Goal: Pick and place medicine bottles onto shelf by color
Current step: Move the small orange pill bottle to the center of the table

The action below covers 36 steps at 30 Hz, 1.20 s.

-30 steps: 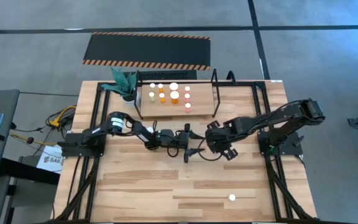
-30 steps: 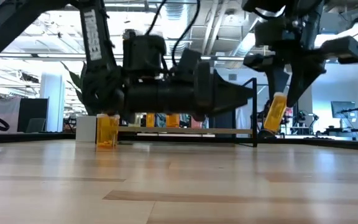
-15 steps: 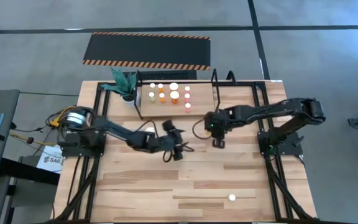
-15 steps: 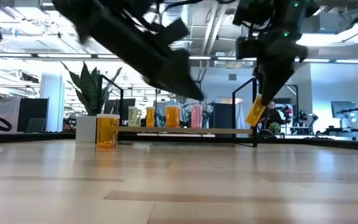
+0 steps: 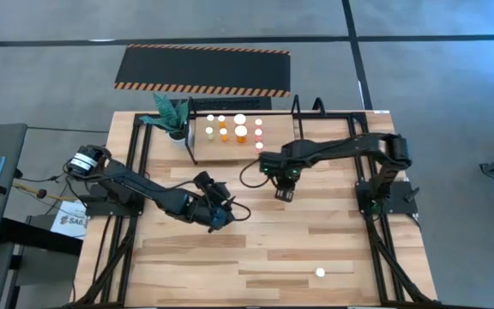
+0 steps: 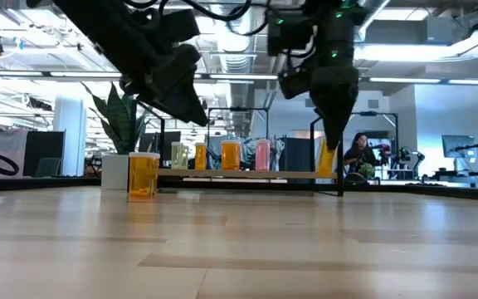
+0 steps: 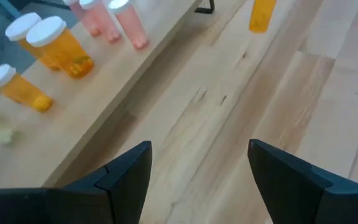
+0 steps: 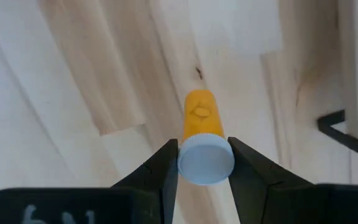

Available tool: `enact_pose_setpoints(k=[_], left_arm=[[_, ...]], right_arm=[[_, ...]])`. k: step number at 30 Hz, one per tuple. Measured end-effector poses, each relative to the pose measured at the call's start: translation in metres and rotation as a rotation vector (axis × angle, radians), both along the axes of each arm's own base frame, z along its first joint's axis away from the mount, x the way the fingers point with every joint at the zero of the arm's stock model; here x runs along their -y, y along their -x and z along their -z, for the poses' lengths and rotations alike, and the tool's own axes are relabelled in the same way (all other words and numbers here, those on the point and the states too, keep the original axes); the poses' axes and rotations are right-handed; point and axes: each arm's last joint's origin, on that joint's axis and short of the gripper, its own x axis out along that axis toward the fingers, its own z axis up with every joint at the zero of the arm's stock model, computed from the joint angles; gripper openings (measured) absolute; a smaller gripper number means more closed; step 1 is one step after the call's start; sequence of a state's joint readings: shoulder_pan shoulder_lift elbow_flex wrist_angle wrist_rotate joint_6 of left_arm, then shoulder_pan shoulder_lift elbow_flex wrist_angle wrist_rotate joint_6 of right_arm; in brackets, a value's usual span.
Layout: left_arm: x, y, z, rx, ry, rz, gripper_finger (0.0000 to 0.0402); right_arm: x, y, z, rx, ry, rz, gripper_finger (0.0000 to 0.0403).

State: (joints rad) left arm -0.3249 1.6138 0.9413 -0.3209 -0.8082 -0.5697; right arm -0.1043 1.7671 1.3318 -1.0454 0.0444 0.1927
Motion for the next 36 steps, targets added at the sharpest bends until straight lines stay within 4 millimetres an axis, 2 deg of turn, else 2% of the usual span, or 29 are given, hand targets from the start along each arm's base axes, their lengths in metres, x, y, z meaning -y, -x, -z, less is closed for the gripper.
enact_pose_setpoints(k=[6, 17, 29, 36], left_arm=[[0.004, 0.005, 0.003, -0.011, 0.044, -0.023, 0.0254], [0.005, 0.009, 0.005, -0.031, 0.041, -0.037, 0.0254], [0.005, 0.008, 0.005, -0.027, 0.045, -0.037, 0.0254], [0.005, 0.008, 0.005, -0.026, 0.046, -0.036, 0.0254]], right_arm=[[0.002, -0.014, 0.015, -0.131, -0.008, 0.003, 0.0136], [0.004, -0.023, 0.033, -0.142, -0.008, -0.041, 0.0136], [0.006, -0.025, 0.033, -0.127, -0.006, -0.061, 0.0139], [0.006, -0.027, 0.034, -0.108, -0.002, -0.08, 0.0177]])
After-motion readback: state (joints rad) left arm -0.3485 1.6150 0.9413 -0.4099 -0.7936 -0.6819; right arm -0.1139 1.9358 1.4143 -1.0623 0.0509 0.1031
